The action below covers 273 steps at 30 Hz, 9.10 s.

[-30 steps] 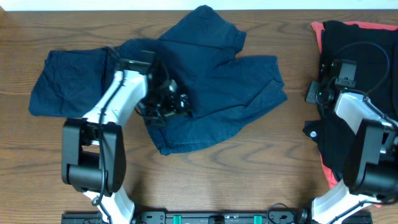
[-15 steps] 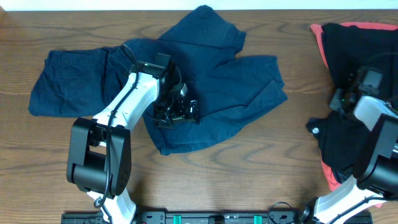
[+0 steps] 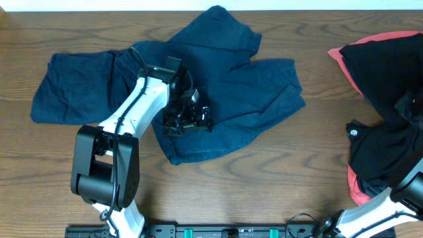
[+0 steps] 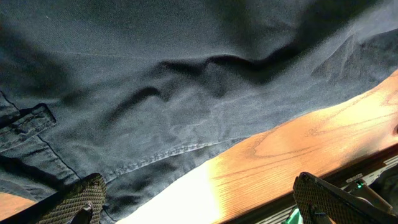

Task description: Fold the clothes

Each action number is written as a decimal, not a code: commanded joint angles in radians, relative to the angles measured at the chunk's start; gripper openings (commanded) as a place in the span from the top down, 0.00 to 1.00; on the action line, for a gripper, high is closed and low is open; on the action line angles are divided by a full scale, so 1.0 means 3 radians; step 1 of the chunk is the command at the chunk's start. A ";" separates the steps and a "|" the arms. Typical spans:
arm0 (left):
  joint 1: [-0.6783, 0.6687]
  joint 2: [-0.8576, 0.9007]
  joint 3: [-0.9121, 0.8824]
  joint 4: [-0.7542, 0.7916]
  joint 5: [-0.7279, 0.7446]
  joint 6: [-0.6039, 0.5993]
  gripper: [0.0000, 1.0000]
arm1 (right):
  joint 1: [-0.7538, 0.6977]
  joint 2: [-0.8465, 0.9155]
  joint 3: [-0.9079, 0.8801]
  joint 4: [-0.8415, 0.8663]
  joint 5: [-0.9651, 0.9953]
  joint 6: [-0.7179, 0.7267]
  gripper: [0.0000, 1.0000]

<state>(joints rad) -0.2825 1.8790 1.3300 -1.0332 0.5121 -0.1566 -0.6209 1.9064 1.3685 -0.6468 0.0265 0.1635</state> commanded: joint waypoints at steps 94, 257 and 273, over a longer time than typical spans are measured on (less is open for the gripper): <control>-0.0444 -0.1822 -0.1871 0.0830 -0.1774 -0.3384 0.76 | 0.1747 0.0010 -0.0834 -0.0385 -0.1672 -0.0491 0.31; -0.0292 -0.1900 -0.1310 0.1464 -0.3283 -0.2752 0.94 | 0.2585 0.0619 0.1575 0.0547 -0.0862 -0.0427 0.99; -0.0114 -0.1700 -0.1282 0.2224 -0.3829 -0.2313 0.09 | 0.2572 0.0799 0.1579 0.0771 -0.0877 -0.0214 0.17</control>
<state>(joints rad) -0.3382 1.3983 0.9325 -0.3805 -0.5865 -0.9398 0.1482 2.1838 1.8389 -0.4091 -0.2340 0.0952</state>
